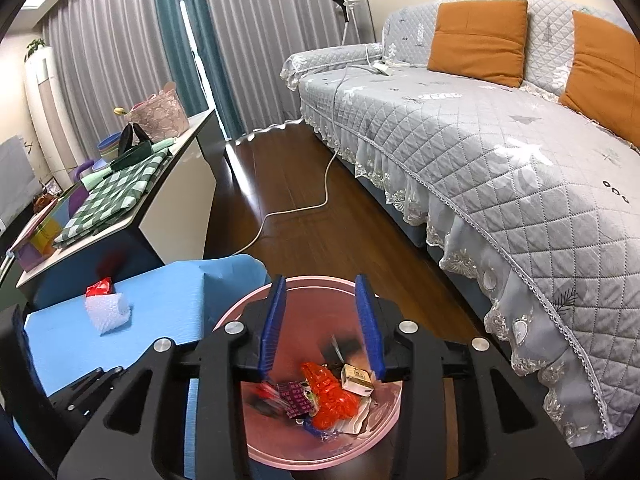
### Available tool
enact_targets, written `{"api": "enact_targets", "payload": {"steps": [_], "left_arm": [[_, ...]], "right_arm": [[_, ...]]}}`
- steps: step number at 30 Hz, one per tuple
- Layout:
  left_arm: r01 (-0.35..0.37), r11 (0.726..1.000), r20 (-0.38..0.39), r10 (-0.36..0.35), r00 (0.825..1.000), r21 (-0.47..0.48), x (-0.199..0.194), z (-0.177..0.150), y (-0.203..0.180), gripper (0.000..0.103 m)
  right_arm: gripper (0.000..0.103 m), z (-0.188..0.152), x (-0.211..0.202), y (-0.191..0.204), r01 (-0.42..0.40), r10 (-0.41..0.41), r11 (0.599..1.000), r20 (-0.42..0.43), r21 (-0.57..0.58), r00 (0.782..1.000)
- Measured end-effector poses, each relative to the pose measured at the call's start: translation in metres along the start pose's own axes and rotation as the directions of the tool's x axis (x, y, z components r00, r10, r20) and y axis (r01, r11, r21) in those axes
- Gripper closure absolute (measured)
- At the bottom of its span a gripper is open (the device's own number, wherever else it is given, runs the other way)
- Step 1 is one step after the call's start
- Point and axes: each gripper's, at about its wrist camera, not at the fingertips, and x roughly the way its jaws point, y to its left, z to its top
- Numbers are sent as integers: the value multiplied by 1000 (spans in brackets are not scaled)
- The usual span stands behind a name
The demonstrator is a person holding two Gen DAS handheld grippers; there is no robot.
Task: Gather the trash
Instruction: 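Open the left tool over the bin while the right tool releases the elastic band, then move both open tools back to the red plastic bag and white foam mesh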
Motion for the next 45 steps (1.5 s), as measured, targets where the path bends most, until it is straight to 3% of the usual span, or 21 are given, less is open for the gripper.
{"api": "enact_targets", "payload": {"steps": [17,26,35,45], "left_arm": [[-65,997,59,68,996,-49,-57,-2,58,83],[-95,994,77,99,992,-51,-66,-4,88,83],[-186,980,73,191,979,-62,-55,-18,130,83],[-212,943,62,235,970,-255,-49,-24,195,83]], "right_arm": [[59,-13,-19,37,-31,34,996,29,-81,999],[59,-23,-13,61,-40,43,989,18,-142,999],[59,-29,1,75,-74,73,987,-14,-141,997],[59,-37,21,113,-167,161,974,-46,-153,986]]}}
